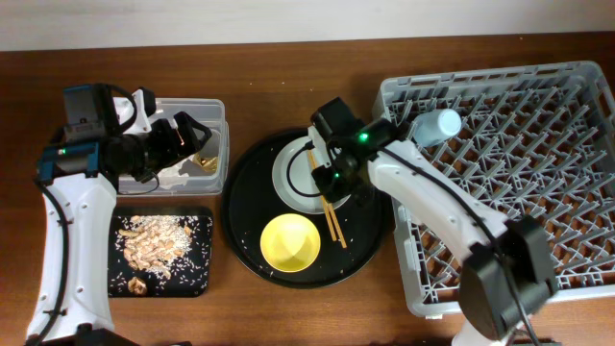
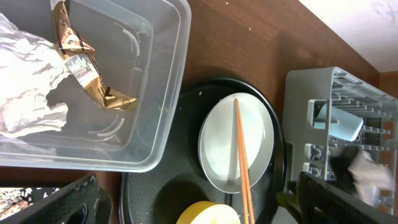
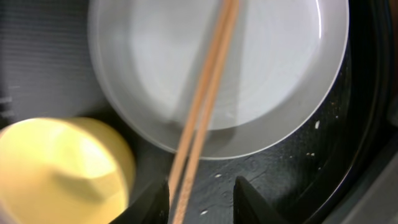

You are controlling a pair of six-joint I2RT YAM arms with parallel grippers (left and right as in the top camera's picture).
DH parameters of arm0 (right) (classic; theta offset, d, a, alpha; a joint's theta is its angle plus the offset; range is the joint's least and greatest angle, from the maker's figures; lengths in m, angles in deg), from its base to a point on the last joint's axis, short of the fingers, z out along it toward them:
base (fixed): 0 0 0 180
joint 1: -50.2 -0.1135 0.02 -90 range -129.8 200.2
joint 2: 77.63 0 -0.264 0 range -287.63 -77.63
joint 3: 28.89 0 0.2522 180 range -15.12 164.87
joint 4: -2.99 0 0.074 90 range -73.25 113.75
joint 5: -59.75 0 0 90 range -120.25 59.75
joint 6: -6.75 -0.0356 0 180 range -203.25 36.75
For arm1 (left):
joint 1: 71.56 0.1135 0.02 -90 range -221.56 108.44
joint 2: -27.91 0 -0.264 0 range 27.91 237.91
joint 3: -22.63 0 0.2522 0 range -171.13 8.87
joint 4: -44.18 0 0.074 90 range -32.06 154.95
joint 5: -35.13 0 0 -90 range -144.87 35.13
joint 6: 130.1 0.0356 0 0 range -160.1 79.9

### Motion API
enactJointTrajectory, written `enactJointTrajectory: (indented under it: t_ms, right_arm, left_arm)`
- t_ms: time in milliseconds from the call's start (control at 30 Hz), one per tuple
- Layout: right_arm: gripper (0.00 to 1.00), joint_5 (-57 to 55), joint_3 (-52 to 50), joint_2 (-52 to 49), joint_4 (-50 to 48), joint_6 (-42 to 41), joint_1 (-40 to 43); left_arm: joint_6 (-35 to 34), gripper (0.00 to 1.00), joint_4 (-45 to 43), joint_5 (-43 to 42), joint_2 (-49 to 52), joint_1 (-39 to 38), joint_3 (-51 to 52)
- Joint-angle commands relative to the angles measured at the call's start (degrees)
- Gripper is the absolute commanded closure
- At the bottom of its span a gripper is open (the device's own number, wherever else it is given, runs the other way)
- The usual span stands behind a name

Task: Sort waste into correct bins and load items into the dishwasher rack
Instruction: 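Move the right gripper to the white plate and grasp the chopsticks, then place the chopsticks upright in the dish rack with the right gripper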

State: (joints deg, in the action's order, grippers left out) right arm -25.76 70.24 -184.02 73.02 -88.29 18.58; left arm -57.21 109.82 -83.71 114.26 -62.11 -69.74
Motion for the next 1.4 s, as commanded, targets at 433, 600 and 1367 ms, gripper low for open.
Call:
enactJointTrajectory:
  t_ms: [433, 600, 1367]
  right_arm:
    - [0.78, -3.65, -6.10, -4.61, -10.64, -4.98, -0.31]
    - [0.77, -0.02, -10.78, -4.63, -16.52, -4.96, -0.31]
    - [0.96, -3.50, 7.21, -0.28, 1.57, -2.67, 3.69]
  left_arm:
    - [0.50, 0.00, 0.09, 0.42, -0.66, 0.15, -0.24]
    - [0.50, 0.00, 0.09, 0.42, -0.66, 0.15, -0.24]
    - [0.50, 0.00, 0.09, 0.42, -0.66, 0.15, -0.24]
